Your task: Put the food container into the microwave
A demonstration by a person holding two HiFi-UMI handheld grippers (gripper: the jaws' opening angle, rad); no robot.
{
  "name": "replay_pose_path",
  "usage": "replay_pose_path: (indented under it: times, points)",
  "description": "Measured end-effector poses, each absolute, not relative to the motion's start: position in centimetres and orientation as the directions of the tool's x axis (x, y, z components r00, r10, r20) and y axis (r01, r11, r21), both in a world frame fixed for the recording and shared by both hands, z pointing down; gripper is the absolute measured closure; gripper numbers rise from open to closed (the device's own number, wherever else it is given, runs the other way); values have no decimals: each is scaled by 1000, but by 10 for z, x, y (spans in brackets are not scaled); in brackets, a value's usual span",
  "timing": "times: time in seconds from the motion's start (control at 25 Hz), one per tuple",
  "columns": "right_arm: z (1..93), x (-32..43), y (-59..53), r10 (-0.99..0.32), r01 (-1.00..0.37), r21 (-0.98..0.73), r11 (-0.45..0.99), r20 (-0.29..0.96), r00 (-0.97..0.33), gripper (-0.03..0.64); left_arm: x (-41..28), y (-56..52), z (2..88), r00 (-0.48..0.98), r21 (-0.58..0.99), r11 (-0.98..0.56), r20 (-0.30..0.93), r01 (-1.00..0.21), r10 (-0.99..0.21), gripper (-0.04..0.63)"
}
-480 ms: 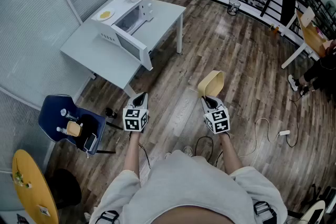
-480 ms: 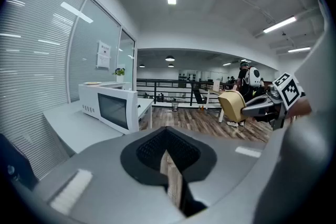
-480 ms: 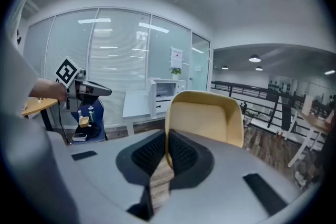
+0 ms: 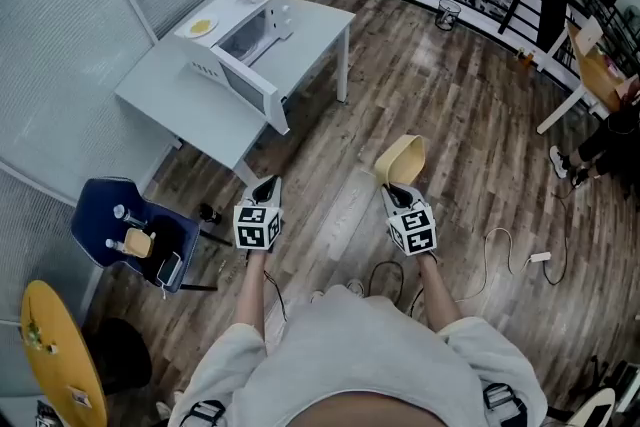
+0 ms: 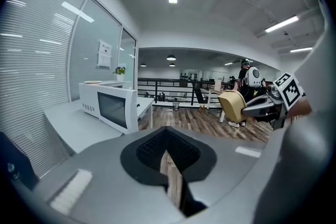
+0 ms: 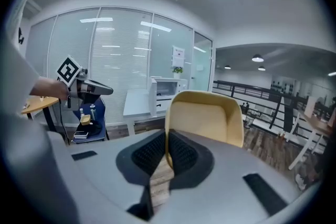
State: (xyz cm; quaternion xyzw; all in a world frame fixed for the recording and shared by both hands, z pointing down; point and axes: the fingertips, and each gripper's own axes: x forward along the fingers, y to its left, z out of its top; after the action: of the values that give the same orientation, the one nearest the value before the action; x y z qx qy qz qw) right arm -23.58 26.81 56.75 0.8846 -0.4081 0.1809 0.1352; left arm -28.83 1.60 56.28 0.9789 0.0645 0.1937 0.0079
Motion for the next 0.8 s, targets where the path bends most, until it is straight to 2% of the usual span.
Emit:
replay_pose_path:
  times: [0.8]
  points:
    - [585, -175, 303, -705, -800, 59, -597, 437, 559, 589, -222, 65, 576, 908, 38, -994, 403, 107, 113, 584]
